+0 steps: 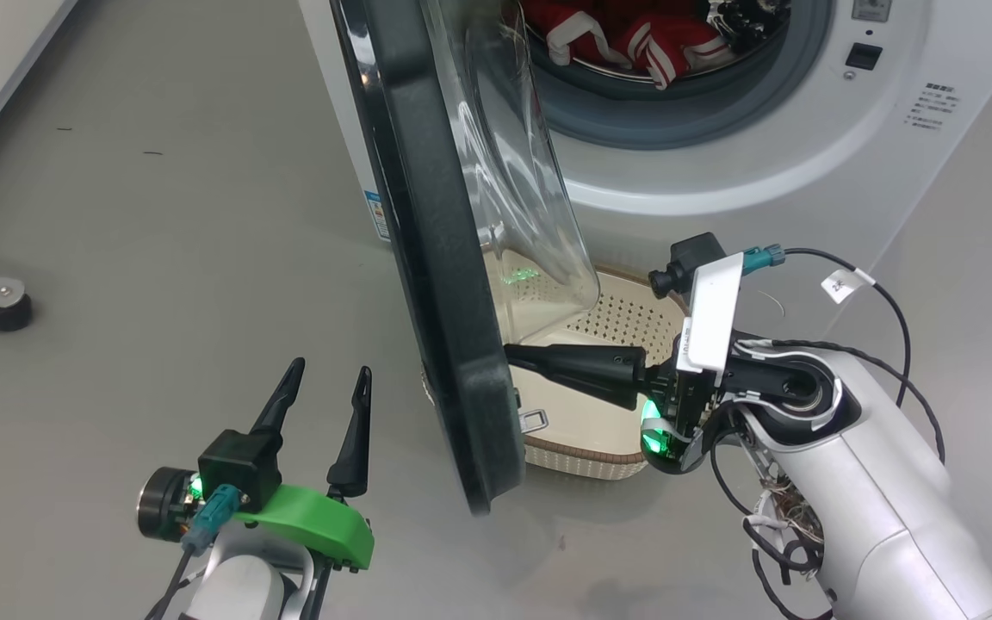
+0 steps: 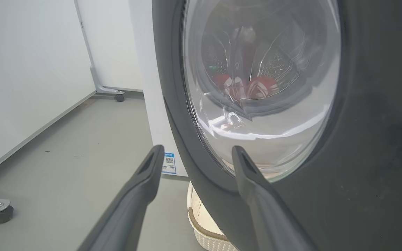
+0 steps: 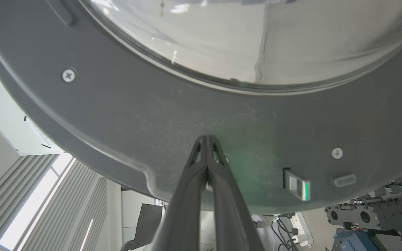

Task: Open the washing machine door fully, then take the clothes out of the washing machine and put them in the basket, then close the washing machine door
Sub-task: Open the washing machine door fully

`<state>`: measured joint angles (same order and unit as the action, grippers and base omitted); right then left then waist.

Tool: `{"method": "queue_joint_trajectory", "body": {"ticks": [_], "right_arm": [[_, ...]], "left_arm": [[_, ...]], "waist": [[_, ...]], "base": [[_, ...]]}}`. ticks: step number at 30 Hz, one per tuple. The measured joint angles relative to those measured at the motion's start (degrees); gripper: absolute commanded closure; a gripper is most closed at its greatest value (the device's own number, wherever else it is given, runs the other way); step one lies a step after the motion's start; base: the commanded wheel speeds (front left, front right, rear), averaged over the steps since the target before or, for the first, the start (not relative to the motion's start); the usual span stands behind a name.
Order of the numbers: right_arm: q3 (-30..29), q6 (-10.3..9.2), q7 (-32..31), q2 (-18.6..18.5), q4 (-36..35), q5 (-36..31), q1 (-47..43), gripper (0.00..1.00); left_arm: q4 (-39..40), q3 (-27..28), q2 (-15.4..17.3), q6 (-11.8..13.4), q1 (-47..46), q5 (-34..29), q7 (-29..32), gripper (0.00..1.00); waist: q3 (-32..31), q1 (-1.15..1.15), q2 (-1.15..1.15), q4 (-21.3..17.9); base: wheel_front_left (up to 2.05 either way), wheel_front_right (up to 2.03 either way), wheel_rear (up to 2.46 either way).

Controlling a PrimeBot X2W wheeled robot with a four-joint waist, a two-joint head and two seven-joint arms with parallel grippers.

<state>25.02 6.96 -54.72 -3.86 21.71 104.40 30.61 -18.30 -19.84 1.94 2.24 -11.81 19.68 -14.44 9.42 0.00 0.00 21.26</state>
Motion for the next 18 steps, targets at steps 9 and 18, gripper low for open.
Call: {"method": "queue_joint_trajectory", "body": {"ticks": [9,18], "right_arm": [[2.93,-0.04,2.19,0.0,-1.71,1.44,-0.49,1.0],[2.81,-0.04,5.15,0.08,-2.38,2.37,-0.77,1.0]], "left_arm": [[0.54,0.78,0.02,0.51,0.51,0.21,0.0,0.0],[0.85,1.14,0.02,0.58,0.73,0.42,0.0,0.0]], "waist": [[-0.06,0.0,0.0,1.06],[-0.1,0.0,0.0,1.0]], "base": [[0.0,0.0,0.0],[0.0,0.0,0.0]]}}
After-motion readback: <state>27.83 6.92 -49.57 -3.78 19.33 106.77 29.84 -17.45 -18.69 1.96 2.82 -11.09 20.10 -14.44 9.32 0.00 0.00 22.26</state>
